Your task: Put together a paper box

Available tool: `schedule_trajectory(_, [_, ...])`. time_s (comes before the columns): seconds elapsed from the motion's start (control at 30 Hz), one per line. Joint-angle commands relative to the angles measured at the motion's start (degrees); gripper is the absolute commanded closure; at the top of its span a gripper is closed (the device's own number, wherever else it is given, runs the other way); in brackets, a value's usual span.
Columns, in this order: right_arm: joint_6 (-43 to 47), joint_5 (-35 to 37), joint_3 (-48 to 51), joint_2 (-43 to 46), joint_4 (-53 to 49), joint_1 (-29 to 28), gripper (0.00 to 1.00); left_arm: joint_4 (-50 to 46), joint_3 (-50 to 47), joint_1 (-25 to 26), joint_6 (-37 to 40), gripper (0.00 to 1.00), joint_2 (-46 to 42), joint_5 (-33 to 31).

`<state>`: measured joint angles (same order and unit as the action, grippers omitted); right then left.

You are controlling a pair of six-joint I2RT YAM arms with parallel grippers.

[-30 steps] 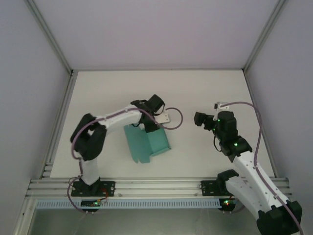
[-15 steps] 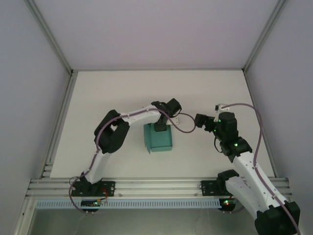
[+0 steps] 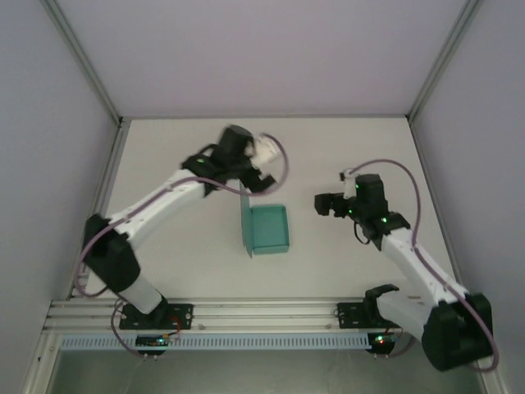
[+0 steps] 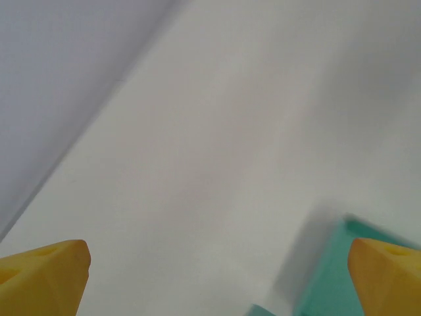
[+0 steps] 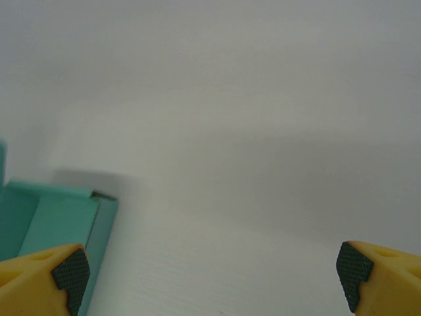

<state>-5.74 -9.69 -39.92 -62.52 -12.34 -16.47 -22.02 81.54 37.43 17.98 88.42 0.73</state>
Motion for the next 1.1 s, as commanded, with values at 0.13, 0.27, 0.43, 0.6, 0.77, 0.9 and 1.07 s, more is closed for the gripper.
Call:
schedule_trajectory(0.13, [36.7,-8.8,-19.5,-24.3,-10.5,-13.8,0.01,7.1,-13.4,-19.1,-36.1,0.00,-12.9,5.0])
schedule_trajectory(0.27, [44.2,-12.6,-33.6,-38.7,-19.5,-14.6,0.13,4.5,-21.9,-26.6,-41.6,0.00,-14.7,5.1])
schedule_trajectory(0.43, [48.9,-15.2,-46.0,-51.0,-28.4,-16.5,0.28,3.9,-31.8,-31.4,-43.9,0.00,-15.9,7.0])
schedule_trajectory(0.6, [48.7,-16.2,-49.7,-56.4,-29.5,-16.7,0.33,2.5,-34.7,-33.2,-44.0,0.00,-16.3,7.2])
schedule_trajectory(0.77, [39.9,-8.5,-49.1,-57.5,-22.9,-17.8,0.82,3.4,-34.4,-33.4,-43.9,0.00,-16.4,7.4])
schedule_trajectory(0.9, [28.9,-2.4,-42.2,-52.0,-12.6,-17.5,0.89,3.9,-33.8,-33.4,-44.5,0.00,-16.7,6.4])
schedule_trajectory(1.07, [-1.7,18.5,-33.5,-42.8,-11.6,-17.1,0.94,4.8,-34.3,-33.4,-47.9,0.00,-17.5,-0.2])
